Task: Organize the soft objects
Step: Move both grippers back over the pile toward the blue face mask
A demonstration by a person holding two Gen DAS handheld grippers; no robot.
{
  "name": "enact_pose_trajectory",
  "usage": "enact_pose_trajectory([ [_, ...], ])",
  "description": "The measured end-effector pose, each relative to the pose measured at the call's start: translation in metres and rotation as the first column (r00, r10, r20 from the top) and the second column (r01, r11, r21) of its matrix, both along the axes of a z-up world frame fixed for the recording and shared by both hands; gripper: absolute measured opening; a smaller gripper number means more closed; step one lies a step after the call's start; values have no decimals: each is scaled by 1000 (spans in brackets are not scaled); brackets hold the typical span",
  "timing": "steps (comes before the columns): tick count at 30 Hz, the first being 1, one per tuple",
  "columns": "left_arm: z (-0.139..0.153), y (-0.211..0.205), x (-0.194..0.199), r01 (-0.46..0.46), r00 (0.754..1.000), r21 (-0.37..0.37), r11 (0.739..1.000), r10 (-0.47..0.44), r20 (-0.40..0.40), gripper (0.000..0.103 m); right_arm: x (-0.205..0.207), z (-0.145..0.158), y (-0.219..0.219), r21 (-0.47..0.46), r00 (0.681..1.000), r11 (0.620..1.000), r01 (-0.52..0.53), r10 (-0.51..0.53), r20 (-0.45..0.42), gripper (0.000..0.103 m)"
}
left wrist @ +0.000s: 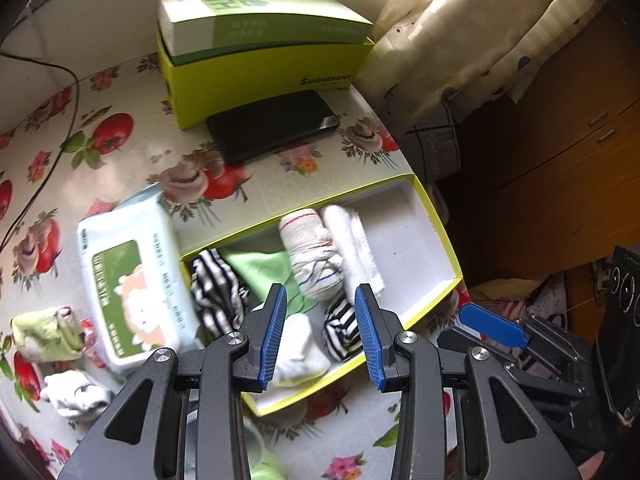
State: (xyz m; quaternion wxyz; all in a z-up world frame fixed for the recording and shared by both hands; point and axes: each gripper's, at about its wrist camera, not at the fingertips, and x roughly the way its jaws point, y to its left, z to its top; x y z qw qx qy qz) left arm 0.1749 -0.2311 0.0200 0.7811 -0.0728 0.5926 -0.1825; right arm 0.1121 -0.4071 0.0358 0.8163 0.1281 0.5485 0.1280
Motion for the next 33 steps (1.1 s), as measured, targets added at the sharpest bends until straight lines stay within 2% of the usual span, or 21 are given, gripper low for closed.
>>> enact_pose_trajectory([
  [6,14,30,-21,-42,998,11,999,41,40,37,-2,10,30,-16,998,998,-61,61,11,45],
  [13,20,65,-46,-93,994,32,995,91,65,37,-8,16,66,-29,989,988,-149,149,14,47],
  [21,14,96,-63,-157,987,35,987,156,51,37,-14,18,96,-32,975,975,-220,220,8,47],
  [33,10,115,-75,-206,978,35,978,204,42,37,-19,20,117,-33,962,961,-274,274,3,47],
])
